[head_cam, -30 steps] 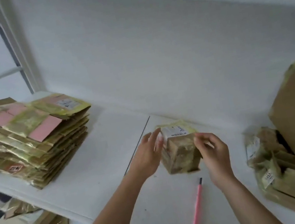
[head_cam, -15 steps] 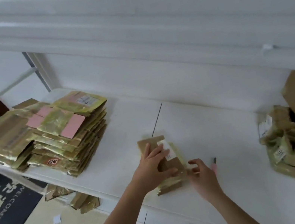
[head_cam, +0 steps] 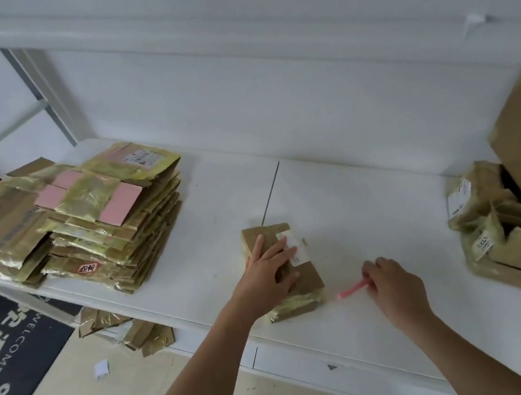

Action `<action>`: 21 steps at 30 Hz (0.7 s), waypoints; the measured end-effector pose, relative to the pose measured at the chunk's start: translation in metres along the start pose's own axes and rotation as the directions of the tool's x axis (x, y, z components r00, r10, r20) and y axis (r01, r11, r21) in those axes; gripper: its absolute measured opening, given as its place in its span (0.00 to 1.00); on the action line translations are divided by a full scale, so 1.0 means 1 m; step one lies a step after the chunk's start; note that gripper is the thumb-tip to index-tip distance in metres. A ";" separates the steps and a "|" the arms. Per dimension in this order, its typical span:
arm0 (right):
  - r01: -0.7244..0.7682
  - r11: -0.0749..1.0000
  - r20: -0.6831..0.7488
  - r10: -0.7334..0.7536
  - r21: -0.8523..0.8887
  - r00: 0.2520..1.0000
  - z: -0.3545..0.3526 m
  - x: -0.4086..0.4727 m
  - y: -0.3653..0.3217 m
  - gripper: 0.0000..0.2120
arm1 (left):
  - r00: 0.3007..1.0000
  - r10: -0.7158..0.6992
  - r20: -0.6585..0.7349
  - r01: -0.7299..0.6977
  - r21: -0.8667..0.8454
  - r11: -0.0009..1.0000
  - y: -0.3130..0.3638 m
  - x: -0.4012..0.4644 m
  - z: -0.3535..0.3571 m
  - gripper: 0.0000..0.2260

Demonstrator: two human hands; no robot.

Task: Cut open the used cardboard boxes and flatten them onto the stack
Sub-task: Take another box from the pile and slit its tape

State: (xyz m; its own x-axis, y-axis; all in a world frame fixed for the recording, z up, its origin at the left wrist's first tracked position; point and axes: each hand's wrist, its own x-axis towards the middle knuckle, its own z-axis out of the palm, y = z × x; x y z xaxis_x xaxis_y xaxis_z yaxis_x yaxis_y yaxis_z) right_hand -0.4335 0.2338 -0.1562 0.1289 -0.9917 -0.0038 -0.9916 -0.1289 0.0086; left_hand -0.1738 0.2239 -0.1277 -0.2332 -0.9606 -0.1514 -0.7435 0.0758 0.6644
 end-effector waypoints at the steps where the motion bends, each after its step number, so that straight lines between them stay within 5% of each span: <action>1: -0.055 0.987 -0.081 0.068 0.152 0.994 -0.008 0.004 -0.004 0.04 | 1.000 -0.005 -0.030 0.005 -0.002 1.000 0.000 0.000 0.000 0.28; 3: -0.135 0.846 -0.158 0.248 0.516 0.956 -0.024 0.016 -0.017 0.06 | 0.991 -0.063 -0.115 0.064 0.005 0.998 0.000 -0.001 0.001 0.37; 5: -0.042 0.656 -0.207 0.298 0.753 0.932 -0.038 0.027 -0.035 0.07 | 0.976 -0.147 -0.158 0.151 0.008 0.989 -0.003 -0.003 0.002 0.43; 8: 0.141 0.417 -0.231 0.174 0.898 0.957 -0.055 0.040 -0.068 0.01 | 0.974 -0.174 -0.143 0.180 0.030 0.983 -0.006 -0.003 0.001 0.47; 13: 0.049 0.103 -0.069 0.191 0.993 0.979 -0.052 0.064 -0.115 0.03 | 0.981 -0.158 -0.115 0.171 0.107 0.979 -0.007 0.000 -0.005 0.45; 16: 0.030 0.030 -0.037 0.259 0.999 0.965 -0.040 0.070 -0.130 0.07 | 0.986 -0.123 -0.110 0.133 0.088 0.987 -0.012 0.000 -0.014 0.35; 21: 0.021 0.118 -0.056 0.306 0.993 0.950 -0.029 0.071 -0.135 0.12 | 0.984 -0.139 -0.108 0.139 -0.015 0.990 -0.014 -0.002 -0.018 0.32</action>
State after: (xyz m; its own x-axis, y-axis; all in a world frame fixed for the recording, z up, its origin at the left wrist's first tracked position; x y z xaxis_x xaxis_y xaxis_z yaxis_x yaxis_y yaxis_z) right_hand -0.2898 0.1803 -0.1291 -0.1804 -0.9820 0.0553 -0.1233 -0.0332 -0.9918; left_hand -0.1520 0.2199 -0.1234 -0.0579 -0.9850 -0.1624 -0.7592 -0.0622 0.6478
